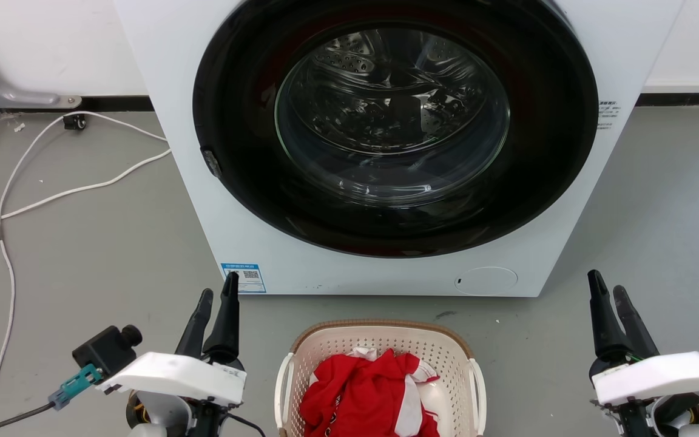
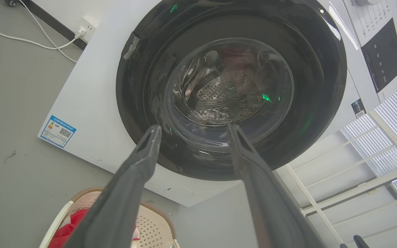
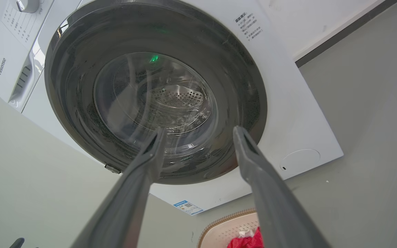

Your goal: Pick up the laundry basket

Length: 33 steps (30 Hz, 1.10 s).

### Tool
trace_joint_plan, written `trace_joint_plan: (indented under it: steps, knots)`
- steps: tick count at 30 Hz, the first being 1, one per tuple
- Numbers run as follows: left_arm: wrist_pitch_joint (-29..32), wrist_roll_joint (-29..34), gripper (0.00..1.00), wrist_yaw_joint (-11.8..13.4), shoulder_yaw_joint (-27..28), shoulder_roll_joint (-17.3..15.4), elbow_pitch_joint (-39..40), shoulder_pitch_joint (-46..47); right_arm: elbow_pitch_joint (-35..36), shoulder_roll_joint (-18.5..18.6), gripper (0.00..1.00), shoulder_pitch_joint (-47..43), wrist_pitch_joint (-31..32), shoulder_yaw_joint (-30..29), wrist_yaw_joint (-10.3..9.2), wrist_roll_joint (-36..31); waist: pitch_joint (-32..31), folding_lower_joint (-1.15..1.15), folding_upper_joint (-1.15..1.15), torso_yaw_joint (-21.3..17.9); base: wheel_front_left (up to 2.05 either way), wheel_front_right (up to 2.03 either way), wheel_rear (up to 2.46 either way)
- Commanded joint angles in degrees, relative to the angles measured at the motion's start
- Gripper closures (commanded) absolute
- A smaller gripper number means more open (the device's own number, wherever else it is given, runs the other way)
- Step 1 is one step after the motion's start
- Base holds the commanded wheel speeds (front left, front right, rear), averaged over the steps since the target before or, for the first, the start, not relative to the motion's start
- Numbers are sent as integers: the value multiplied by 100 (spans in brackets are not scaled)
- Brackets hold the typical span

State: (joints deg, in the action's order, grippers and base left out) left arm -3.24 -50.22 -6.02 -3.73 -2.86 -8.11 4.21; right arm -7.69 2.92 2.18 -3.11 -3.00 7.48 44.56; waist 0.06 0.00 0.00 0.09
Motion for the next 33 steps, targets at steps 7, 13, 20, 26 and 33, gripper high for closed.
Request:
trace_joint_plan:
  steps: [7,13,20,26,33]
  knots:
    - [-176,823,0,161,-272,-149,123,115,125,23,0,-17,-184,22,1,-968,-16,0,0,2,0,0,0]
    - [-281,1290,0,292,-469,-240,112,133,158,13,0,-55,-291,44,1,-1557,-32,0,0,0,0,0,0]
    - [-400,1760,0,427,-676,-329,107,168,227,4,0,-92,-369,81,1,-2130,-31,0,0,-1,0,0,0]
    - [-480,2074,0,522,-808,-375,94,190,290,2,0,-132,-392,122,1,-2501,-19,0,0,2,0,0,0]
    - [-582,2461,0,647,-954,-427,70,191,424,1,0,-202,-401,187,1,-2984,-15,0,0,-1,0,0,0]
